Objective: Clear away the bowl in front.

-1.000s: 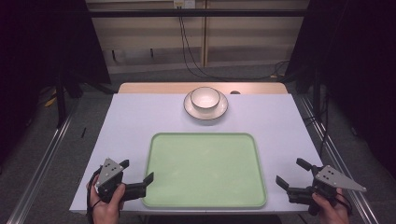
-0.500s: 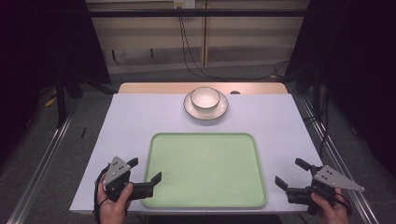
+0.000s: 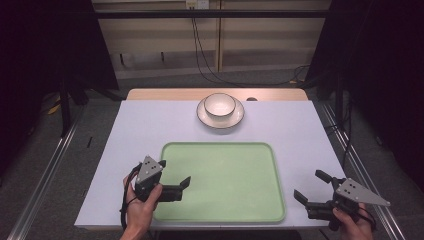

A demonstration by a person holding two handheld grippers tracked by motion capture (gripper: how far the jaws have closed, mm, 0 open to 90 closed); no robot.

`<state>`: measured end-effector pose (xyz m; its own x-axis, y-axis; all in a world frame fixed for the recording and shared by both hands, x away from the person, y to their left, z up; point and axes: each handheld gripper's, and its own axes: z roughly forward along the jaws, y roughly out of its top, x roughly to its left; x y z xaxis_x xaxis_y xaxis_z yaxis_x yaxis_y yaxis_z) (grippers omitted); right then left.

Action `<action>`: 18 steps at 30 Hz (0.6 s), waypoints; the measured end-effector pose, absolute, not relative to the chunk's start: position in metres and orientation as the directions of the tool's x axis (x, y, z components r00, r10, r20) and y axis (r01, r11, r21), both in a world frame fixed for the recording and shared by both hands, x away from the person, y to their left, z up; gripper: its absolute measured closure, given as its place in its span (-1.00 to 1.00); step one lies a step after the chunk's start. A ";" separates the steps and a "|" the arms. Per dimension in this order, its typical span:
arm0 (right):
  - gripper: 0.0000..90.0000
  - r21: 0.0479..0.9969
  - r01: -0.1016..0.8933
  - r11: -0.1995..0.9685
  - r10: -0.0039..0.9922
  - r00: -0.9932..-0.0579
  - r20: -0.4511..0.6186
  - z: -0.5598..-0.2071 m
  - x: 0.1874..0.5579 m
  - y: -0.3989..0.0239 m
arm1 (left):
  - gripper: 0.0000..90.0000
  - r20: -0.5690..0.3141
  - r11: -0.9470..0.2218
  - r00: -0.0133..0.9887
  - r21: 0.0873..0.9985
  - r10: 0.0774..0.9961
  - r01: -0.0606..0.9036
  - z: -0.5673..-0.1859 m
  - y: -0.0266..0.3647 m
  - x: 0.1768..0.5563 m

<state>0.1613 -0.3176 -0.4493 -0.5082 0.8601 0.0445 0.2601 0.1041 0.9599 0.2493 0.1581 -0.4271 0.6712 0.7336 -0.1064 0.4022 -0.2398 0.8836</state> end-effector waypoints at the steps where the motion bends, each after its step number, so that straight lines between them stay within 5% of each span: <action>1: -0.99 0.959 0.260 0.108 0.859 -0.511 0.042 -0.449 0.161 -0.318 | -0.94 -0.109 -0.240 0.679 0.885 0.726 0.399 -0.426 0.156 0.252; 18: -0.98 0.958 0.252 0.137 0.860 -0.511 0.011 -0.450 0.162 -0.317 | -0.95 -0.094 -0.278 0.703 0.875 0.705 0.396 -0.423 0.138 0.287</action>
